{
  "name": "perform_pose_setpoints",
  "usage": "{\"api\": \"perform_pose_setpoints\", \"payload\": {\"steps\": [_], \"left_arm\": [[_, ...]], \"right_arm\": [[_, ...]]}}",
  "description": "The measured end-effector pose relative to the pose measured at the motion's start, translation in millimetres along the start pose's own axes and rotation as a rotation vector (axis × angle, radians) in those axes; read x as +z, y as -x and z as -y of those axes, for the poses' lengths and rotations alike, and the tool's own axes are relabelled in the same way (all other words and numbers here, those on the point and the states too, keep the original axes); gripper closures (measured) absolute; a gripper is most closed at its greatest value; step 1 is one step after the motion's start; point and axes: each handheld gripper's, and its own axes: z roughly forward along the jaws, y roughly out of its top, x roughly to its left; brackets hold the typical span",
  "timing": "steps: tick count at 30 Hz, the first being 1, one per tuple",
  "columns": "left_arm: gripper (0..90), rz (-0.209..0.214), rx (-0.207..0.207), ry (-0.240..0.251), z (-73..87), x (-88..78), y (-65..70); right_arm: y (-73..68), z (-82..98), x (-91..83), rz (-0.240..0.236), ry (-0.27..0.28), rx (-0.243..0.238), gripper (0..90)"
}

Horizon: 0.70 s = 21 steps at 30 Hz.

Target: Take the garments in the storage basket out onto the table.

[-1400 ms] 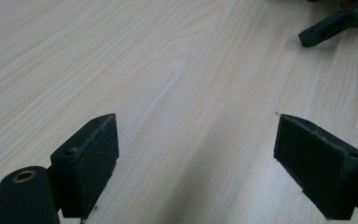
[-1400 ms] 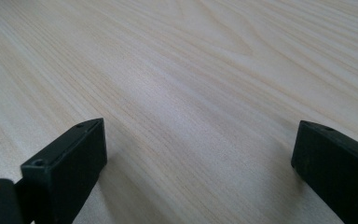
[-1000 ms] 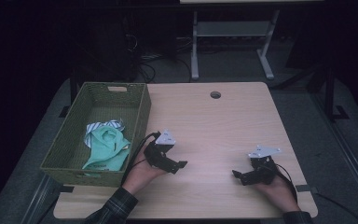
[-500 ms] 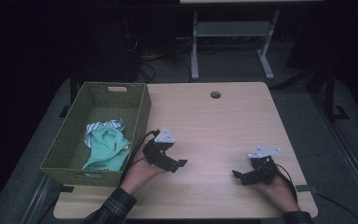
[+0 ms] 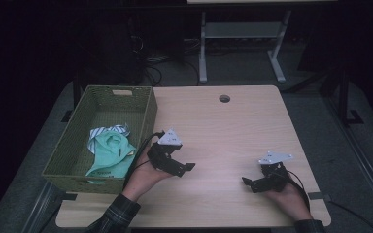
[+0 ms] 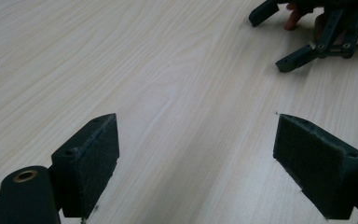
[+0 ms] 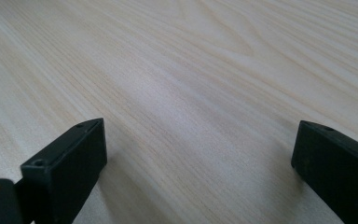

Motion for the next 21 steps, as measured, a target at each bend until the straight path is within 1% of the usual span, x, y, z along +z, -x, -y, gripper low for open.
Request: {"api": "perform_pose_setpoints", "payload": {"steps": [5, 6, 8, 10, 11, 12, 13, 14, 15, 16, 17, 19, 21], "left_arm": [[13.8, 0.009, 0.008, 0.003, -4.6, -3.8, -1.3], [13.8, 0.024, 0.001, 0.003, -5.5, -4.5, -2.1], [13.8, 0.027, 0.005, 0.003, -5.5, -5.7, -3.5], [13.8, 0.041, -0.005, 0.01, -5.2, -6.9, -5.4], [13.8, 0.041, -0.005, 0.01, -5.2, -6.9, -5.4], [13.8, 0.067, -0.019, 0.016, -4.8, -8.9, -6.9], [13.8, 0.067, -0.019, 0.016, -4.8, -8.9, -6.9], [13.8, 0.085, -0.025, 0.02, -4.8, -10.0, -7.2], [13.8, 0.106, -0.02, 0.015, -5.1, -11.4, -7.6], [13.8, 0.114, -0.009, 0.013, -6.4, -12.6, -7.5], [13.8, 0.118, 0.003, 0.017, -7.1, -13.3, -8.0], [13.8, 0.12, -0.001, 0.022, -7.6, -13.5, -8.4], [13.8, 0.119, 0.014, 0.007, -8.7, -13.0, -9.4]], "right_arm": [[-0.1, 0.0, -0.1, 0.0, -0.001, 0.003, 3.0], [-0.2, 0.0, -0.1, 0.0, -0.001, 0.003, 3.0], [-0.1, 0.0, 0.1, 0.0, 0.002, 0.001, 3.0], [-0.1, 0.1, 0.2, 0.0, 0.002, 0.001, 3.0], [-0.1, 0.1, 0.2, 0.0, 0.002, 0.001, 3.0], [0.0, 0.1, 0.1, 0.001, 0.0, 0.004, 3.0], [0.0, 0.1, 0.1, 0.001, 0.0, 0.004, 3.0], [-0.3, 0.1, 0.0, 0.001, 0.0, 0.005, 3.0], [0.0, 0.1, 0.2, 0.0, 0.003, 0.0, 3.0], [-0.2, 0.1, 0.1, 0.001, 0.001, 0.003, 3.0], [0.0, 0.0, 0.2, 0.001, 0.003, 0.0, 3.0], [0.2, 0.1, 0.3, 0.001, 0.004, -0.002, 3.0], [0.0, 0.1, 0.0, 0.0, -0.001, 0.001, 2.9]]}}
